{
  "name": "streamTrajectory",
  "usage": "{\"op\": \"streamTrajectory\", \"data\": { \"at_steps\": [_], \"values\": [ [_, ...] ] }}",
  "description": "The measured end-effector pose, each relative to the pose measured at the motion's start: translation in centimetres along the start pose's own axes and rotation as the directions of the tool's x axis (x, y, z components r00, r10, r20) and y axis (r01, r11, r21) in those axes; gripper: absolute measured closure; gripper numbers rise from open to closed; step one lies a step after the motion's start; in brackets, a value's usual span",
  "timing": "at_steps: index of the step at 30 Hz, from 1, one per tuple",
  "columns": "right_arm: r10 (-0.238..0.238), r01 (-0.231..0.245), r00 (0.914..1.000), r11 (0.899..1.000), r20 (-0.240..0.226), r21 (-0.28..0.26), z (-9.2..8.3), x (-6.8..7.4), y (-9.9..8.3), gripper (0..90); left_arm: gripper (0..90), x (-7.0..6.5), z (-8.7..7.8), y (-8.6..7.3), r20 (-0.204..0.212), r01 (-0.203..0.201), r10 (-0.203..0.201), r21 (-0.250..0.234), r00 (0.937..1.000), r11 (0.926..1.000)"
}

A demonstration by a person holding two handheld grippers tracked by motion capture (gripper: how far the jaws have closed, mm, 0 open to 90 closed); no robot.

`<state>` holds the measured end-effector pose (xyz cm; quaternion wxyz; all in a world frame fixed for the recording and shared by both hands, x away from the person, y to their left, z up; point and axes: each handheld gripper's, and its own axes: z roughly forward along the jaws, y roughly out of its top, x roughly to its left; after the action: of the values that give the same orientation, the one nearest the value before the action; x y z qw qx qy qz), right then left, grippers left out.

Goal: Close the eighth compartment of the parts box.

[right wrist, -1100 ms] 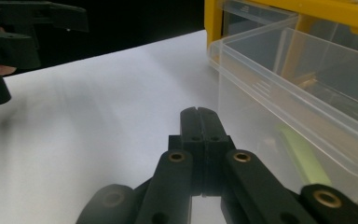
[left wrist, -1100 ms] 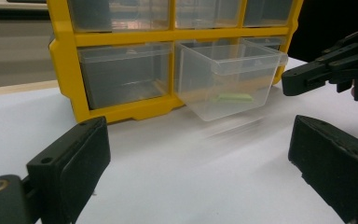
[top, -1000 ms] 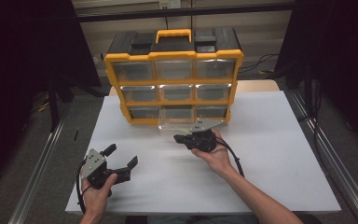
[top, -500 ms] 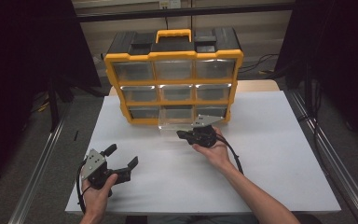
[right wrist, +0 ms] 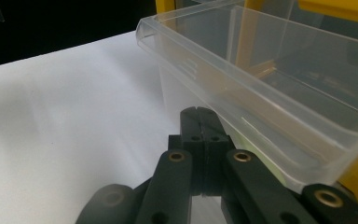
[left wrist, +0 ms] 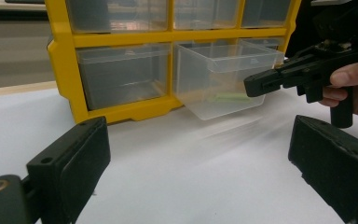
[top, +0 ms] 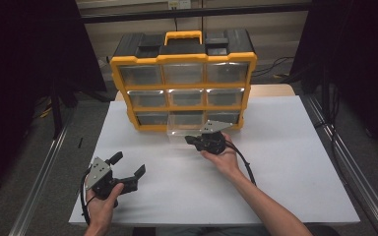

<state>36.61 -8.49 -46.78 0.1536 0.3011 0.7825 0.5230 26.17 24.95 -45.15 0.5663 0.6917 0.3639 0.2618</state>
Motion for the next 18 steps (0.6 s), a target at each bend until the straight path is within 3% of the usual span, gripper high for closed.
{"op": "streamTrajectory", "data": {
  "at_steps": [18],
  "values": [
    [0.020,-0.019,0.9997,1.000,0.014,-0.012,0.42,-0.40,-0.07,90.0,5.5,0.01,-0.01,0.01,0.004,0.000,0.000,-0.004,1.0000,1.0000]
  ]
}}
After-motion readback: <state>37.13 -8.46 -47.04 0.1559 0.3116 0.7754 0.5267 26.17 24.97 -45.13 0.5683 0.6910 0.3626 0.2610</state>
